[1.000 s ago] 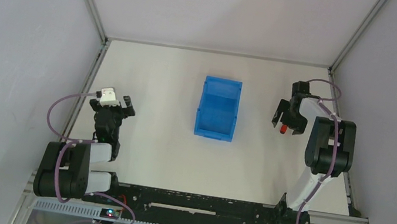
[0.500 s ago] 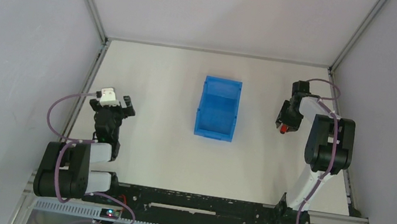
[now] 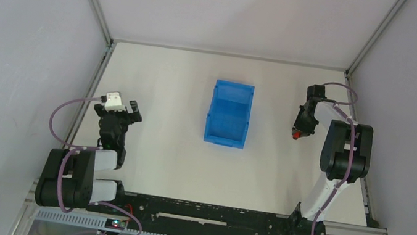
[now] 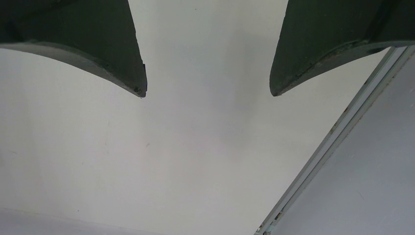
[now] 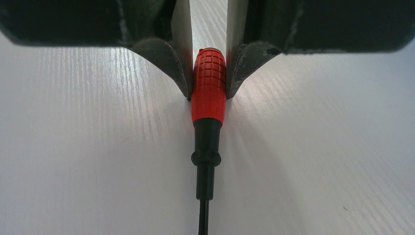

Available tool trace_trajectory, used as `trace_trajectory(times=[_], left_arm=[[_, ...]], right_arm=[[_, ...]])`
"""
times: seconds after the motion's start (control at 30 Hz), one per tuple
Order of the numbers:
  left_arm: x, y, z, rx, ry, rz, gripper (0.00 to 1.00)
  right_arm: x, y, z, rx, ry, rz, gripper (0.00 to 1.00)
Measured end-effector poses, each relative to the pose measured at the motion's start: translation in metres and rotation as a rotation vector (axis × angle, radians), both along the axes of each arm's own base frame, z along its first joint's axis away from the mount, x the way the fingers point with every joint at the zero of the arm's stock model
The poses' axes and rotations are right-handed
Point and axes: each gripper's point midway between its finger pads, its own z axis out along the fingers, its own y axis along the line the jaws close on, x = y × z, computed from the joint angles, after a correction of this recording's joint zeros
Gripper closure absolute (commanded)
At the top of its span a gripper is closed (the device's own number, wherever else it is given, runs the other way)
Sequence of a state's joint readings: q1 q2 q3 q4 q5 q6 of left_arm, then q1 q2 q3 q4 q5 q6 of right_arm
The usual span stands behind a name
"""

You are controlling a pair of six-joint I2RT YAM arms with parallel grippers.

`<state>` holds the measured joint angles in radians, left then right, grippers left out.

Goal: Put the screwdriver in the bin
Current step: Pick up the screwdriver from the center of the board.

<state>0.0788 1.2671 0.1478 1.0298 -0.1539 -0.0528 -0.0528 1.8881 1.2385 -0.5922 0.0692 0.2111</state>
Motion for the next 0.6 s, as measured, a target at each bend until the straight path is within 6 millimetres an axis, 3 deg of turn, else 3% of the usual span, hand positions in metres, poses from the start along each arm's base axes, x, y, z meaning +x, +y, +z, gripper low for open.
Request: trace_trajectory(times=[0.13,0.33,0.6], left_arm=[[0.000,0.000,0.000,0.000,0.000,0.000,0.00],[0.000,0.000,0.000,0.000,0.000,0.000,0.00],[0.000,0.000,0.000,0.000,0.000,0.000,0.00]], right_arm=[[0.000,0.000,0.001,0.000,-0.002,0.001,0.99],[-0.006,-0.001,0.010,-0.004,-0.004,0.006,1.00],[-0.010,0.005,0.055,0.023,-0.092,0.016,1.00]])
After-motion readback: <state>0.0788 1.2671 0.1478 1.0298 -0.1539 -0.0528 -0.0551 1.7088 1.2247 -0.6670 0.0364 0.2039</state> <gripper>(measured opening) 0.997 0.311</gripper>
